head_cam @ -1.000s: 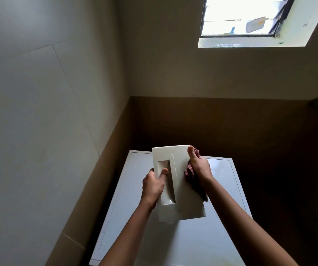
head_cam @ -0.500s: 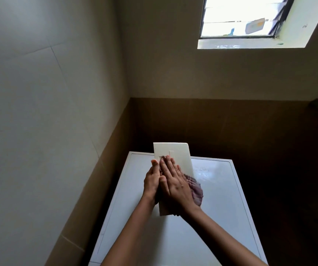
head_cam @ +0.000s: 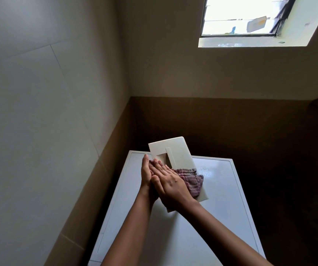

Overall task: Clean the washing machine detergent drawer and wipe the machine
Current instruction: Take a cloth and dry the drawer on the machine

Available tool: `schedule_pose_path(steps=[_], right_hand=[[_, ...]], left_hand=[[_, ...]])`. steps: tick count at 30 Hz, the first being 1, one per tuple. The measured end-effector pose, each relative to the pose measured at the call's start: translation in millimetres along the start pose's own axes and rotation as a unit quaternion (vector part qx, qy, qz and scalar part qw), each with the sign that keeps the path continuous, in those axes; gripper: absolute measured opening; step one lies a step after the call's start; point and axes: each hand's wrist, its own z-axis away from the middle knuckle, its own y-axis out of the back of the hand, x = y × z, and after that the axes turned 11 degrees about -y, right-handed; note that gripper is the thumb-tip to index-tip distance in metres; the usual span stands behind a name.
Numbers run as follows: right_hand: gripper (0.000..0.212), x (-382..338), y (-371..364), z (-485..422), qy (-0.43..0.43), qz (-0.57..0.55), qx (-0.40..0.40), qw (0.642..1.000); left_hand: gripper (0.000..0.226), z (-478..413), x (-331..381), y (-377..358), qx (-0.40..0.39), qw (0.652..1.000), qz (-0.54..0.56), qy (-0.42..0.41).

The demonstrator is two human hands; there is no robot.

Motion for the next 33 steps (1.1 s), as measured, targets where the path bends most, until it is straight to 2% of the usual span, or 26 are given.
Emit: schedule_pose_path(steps=[5,7,10,14,16,19,22,25,29,33], right_hand=[[0.059,9,2,13,0.025,0.014,-0.009,1.0],[0.06,13,5,14,0.045,0.022,-0.01,0.999],[0.056,21,5,20,0.092,0.046,0.008,0.995],[0.045,41,4,31,0.127,0.084,0.094,0.984],[0.045,49,5,32,0.097,0.085,0.14,0.982],[0.051,51,5,26,-0.013,0.052,0.169,0.984],[0.059,46,9,9,-0.116,0.006,0.16,0.98],[0.067,42,12,-16,-0.143,0.01,0.144,0.979],[0.07,37,19,-47,-0.157,-0.019,0.127,0.979],[0.05,33,42,-81,-0.214,-0.139,0.127,0.959]], left_hand=[[0.03,-11,2,14,-0.001,0.989,-0.141,0.038],[0.027,-17,1,14,0.012,0.987,-0.153,0.049],[0.031,-23,4,14,0.042,0.988,-0.143,0.043],[0.051,-26,8,15,0.068,0.991,-0.117,0.001],[0.053,-24,8,15,0.083,0.991,-0.104,-0.018],[0.045,-22,5,13,0.129,0.987,-0.092,-0.04],[0.047,-19,-3,11,0.178,0.976,-0.116,-0.051],[0.048,-15,-9,8,0.206,0.965,-0.136,-0.085],[0.042,-12,-10,8,0.18,0.962,-0.165,-0.125],[0.041,-4,-13,12,0.108,0.965,-0.2,-0.133]])
